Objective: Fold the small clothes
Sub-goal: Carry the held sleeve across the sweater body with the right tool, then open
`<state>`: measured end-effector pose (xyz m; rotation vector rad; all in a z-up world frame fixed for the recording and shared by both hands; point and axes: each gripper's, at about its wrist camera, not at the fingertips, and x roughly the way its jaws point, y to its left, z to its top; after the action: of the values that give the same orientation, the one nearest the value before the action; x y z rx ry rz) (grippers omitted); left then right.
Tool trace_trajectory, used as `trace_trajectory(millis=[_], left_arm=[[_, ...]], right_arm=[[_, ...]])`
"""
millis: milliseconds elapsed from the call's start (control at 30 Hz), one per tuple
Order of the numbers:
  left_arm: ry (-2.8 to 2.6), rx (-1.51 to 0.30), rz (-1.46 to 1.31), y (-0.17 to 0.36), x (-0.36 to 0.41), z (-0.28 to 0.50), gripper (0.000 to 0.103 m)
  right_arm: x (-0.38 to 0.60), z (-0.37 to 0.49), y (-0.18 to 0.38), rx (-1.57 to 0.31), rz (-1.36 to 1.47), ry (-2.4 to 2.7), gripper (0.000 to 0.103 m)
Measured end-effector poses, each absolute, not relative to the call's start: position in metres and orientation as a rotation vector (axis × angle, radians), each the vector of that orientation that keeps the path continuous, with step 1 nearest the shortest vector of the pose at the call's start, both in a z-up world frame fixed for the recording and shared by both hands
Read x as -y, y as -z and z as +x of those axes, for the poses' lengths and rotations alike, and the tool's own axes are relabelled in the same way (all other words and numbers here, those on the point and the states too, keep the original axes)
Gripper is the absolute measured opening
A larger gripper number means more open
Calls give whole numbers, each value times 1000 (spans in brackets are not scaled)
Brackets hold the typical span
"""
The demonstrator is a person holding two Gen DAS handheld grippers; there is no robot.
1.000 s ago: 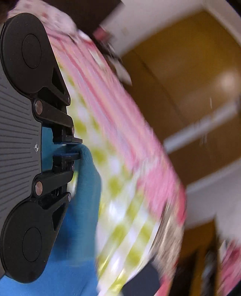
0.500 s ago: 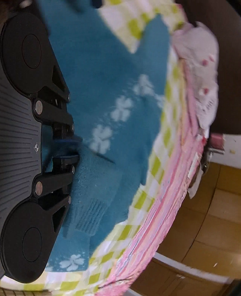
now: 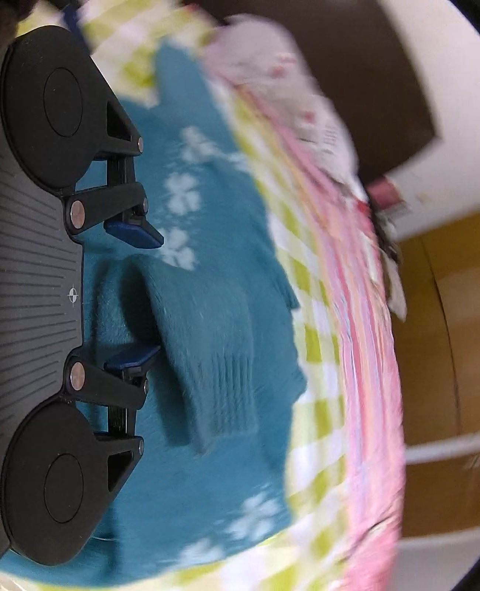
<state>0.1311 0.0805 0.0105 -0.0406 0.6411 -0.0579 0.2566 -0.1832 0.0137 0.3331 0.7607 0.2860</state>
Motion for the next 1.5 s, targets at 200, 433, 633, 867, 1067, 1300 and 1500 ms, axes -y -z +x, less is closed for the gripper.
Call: trace_trajectory(millis=[200,433,633,867,1067,1300,1500], left_arm=[[49,-648,-61,-10,-84,131,93],[28,-628,-88,-15,-94,131,93],[9,-614,-77,-17,-98,129,93],[1,-612,-76,-17,-101,129,93],[-10,-616,-69,-15,-102,130,93],[-15,-610,-67,-15,-101,130,93],[-18,-603,-40,-14,-96,128,93]], right_arm=[[192,284,-3,-778,541,-202,29],[138,284,-51,-594,381,-240,12],[49,291,-31,-647,3,-322,16],[21,289,7,-732,-245,-373,22],[6,277,3,-614,-408,-412,50],[10,295,-10,-598,-268,-350,10],[13,306,-2,-661,-241,-350,27]])
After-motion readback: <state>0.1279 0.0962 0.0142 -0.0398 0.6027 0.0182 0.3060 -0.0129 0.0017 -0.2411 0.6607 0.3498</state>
